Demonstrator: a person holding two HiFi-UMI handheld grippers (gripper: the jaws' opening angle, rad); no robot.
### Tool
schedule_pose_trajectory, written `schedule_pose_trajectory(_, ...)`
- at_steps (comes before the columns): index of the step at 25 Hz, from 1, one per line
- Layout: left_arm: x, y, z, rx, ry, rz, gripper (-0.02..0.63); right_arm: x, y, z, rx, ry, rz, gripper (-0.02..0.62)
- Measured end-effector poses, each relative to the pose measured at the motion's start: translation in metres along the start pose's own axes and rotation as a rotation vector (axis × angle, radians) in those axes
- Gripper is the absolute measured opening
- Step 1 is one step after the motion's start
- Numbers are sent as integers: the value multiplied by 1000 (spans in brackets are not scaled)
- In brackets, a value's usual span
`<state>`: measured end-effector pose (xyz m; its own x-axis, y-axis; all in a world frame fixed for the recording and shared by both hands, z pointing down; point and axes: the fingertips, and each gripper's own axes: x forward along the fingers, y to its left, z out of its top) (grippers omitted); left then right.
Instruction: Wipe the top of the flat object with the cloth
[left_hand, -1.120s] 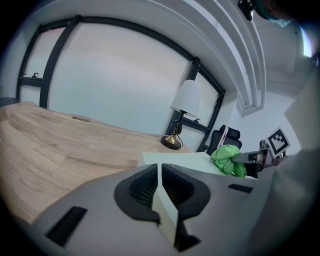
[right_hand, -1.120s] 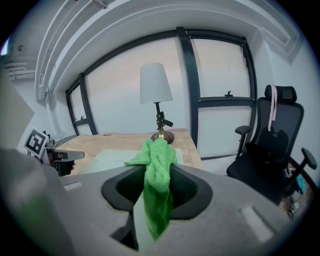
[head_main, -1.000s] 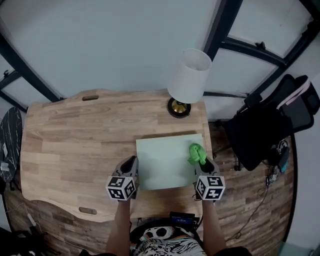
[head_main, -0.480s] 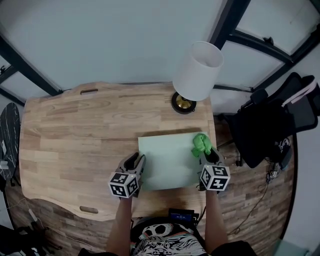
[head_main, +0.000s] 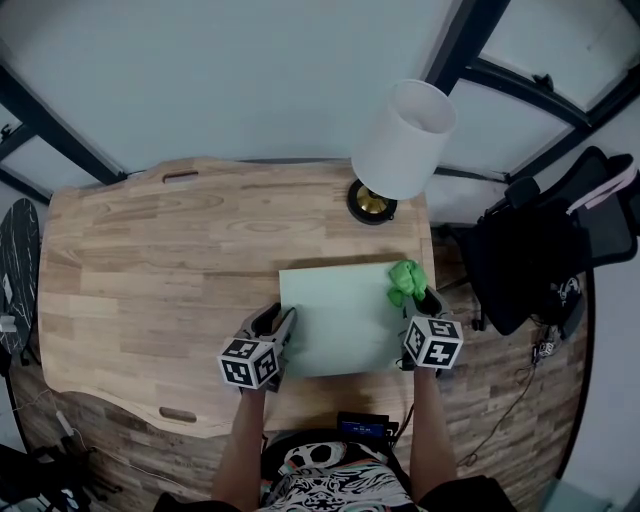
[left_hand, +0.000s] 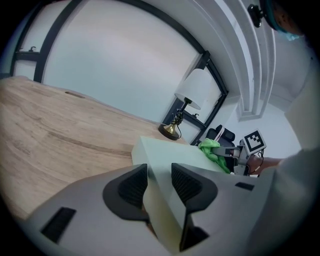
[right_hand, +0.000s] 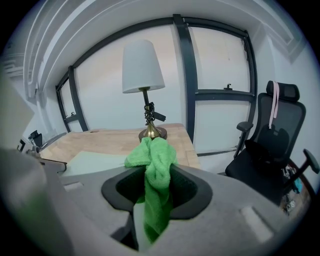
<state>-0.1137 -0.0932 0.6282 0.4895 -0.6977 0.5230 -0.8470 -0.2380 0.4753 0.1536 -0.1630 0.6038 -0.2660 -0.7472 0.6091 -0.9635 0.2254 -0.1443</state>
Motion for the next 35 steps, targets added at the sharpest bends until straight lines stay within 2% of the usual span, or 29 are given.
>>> schedule_pose_trajectory(5, 1, 4, -4, -32, 23, -9, 140, 1, 2, 9, -51, -29, -16, 135)
schedule_pose_trajectory(8, 2, 4, -4, -27, 26, -10, 140, 7, 4, 7, -85, -8, -5, 135)
schedule_pose_trajectory(12, 5, 6, -5, -54, 14, -18, 140, 15, 3, 4, -56, 53, 39, 127)
schedule_pose_trajectory(19, 8, 7, -2, -72, 25, -51, 140, 20, 3, 3, -80, 80, 14, 127)
schedule_pose_trajectory(25, 8, 7, -5, -71, -5, -26, 141, 23, 2, -2, -106, 105, 3, 124)
schedule_pose_trajectory(35, 10, 7, -4, -72, 14, -38, 141, 26, 2, -1, -106, 118, -15, 124)
